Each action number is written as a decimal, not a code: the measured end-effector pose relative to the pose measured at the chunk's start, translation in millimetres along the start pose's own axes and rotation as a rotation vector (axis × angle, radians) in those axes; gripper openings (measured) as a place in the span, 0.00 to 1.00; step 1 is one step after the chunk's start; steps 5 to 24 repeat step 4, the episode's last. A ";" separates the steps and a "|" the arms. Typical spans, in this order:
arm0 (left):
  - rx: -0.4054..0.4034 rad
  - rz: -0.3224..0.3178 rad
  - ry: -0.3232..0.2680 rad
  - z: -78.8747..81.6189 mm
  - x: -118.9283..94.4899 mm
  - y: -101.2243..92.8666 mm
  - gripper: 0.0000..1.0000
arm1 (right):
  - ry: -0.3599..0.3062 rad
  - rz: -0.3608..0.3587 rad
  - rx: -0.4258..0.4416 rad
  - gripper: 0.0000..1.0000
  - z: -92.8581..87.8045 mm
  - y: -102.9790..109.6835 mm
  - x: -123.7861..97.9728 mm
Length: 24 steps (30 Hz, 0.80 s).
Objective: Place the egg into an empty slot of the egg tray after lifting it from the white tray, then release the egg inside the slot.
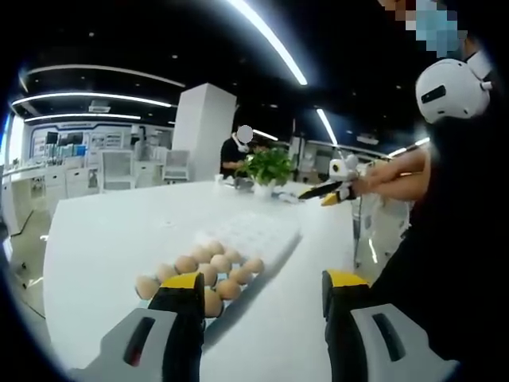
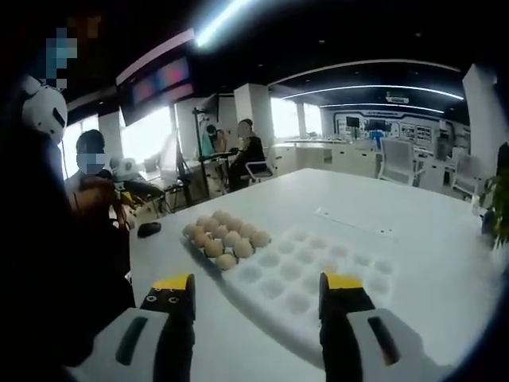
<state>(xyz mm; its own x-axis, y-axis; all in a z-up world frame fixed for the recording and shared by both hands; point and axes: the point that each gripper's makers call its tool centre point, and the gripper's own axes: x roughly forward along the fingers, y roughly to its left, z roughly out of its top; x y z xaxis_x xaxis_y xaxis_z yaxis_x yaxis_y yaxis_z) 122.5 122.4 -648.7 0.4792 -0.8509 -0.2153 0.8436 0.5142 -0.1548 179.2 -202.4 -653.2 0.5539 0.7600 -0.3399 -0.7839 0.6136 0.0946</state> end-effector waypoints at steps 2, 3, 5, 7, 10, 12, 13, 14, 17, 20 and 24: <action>0.001 0.001 0.000 0.0 -0.2 0.1 0.60 | 0.002 0.004 -0.001 0.65 -0.4 1.0 0.6; -0.001 0.001 0.000 0.1 -0.1 -0.4 0.60 | 0.001 0.005 0.003 0.65 -0.3 1.1 1.0; -0.001 0.000 0.000 0.1 0.0 -1.0 0.60 | 0.001 0.003 0.002 0.64 -0.7 0.9 1.0; -0.001 0.000 0.000 0.1 0.0 -1.0 0.60 | 0.001 0.003 0.002 0.64 -0.7 0.9 1.0; -0.001 0.000 0.000 0.1 0.0 -1.0 0.60 | 0.001 0.003 0.002 0.64 -0.7 0.9 1.0; -0.001 0.000 0.000 0.1 0.0 -1.0 0.60 | 0.001 0.003 0.002 0.64 -0.7 0.9 1.0; -0.001 0.000 0.000 0.1 0.0 -1.0 0.60 | 0.001 0.003 0.002 0.64 -0.7 0.9 1.0; -0.001 0.000 0.000 0.1 0.0 -1.0 0.60 | 0.001 0.003 0.002 0.64 -0.7 0.9 1.0; -0.001 0.000 0.000 0.1 0.0 -1.0 0.60 | 0.001 0.003 0.002 0.64 -0.7 0.9 1.0; -0.001 0.000 0.000 0.1 0.0 -1.0 0.60 | 0.001 0.003 0.002 0.64 -0.7 0.9 1.0; -0.001 0.000 0.000 0.1 0.0 -1.0 0.60 | 0.001 0.003 0.002 0.64 -0.7 0.9 1.0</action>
